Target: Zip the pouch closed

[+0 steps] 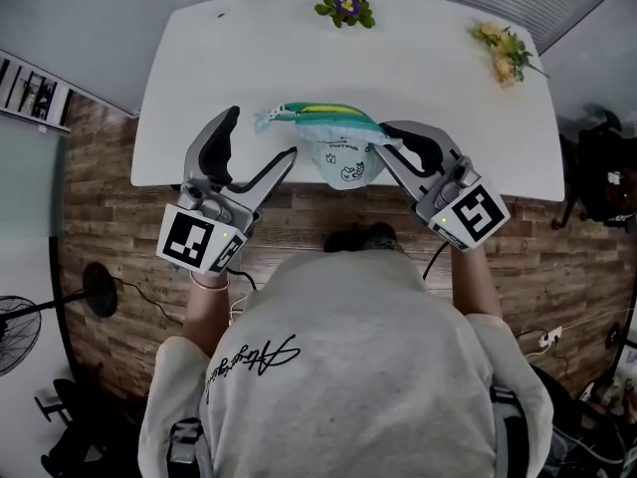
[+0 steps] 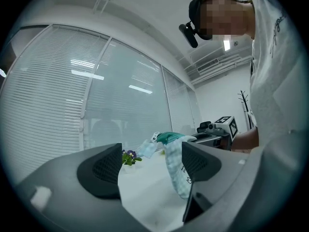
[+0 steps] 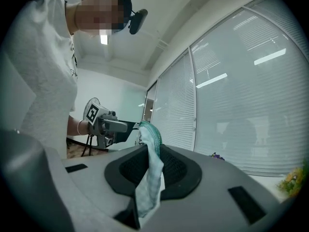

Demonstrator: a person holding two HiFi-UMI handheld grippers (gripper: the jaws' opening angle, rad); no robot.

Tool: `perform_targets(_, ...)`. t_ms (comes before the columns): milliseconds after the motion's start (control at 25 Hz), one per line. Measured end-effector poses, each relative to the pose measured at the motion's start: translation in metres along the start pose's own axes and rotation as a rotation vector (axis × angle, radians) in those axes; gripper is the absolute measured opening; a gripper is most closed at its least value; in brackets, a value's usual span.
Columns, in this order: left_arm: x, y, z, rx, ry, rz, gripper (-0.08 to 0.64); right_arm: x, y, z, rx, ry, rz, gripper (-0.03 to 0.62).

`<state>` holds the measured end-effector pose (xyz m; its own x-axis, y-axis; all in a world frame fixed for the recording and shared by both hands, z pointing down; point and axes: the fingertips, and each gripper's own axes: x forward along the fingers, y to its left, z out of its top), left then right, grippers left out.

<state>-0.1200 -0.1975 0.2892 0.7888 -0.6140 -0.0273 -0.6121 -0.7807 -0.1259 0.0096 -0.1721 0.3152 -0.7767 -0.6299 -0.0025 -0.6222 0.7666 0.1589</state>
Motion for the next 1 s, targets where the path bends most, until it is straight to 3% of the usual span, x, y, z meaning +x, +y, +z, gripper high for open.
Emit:
perform_targets(200, -0.006, -0.003, 0.005, 0.021, -0.015, -0.013, 0.286, -0.006, 0.012, 0.007, -0.008, -0.027, 0.02, 0.063)
perform_targets(360, -0.006, -0.004, 0.006, 0.015, -0.017, -0.029, 0.262, -0.01, 0.016, 0.008, -0.014, -0.042, 0.028, 0.063)
perform_targets(640, -0.003, -0.01, 0.006, 0.013, -0.023, -0.063, 0.205, -0.013, 0.015, 0.004, -0.012, -0.03, 0.003, 0.063)
perform_targets(840, 0.0, -0.011, 0.003, 0.034, -0.003, -0.068, 0.095, -0.014, 0.012, 0.008, -0.012, -0.041, -0.007, 0.063)
perform_targets(1000, -0.001, -0.012, 0.0, 0.033, 0.003, -0.071, 0.067, -0.013, 0.012, 0.009, -0.017, -0.041, -0.014, 0.063)
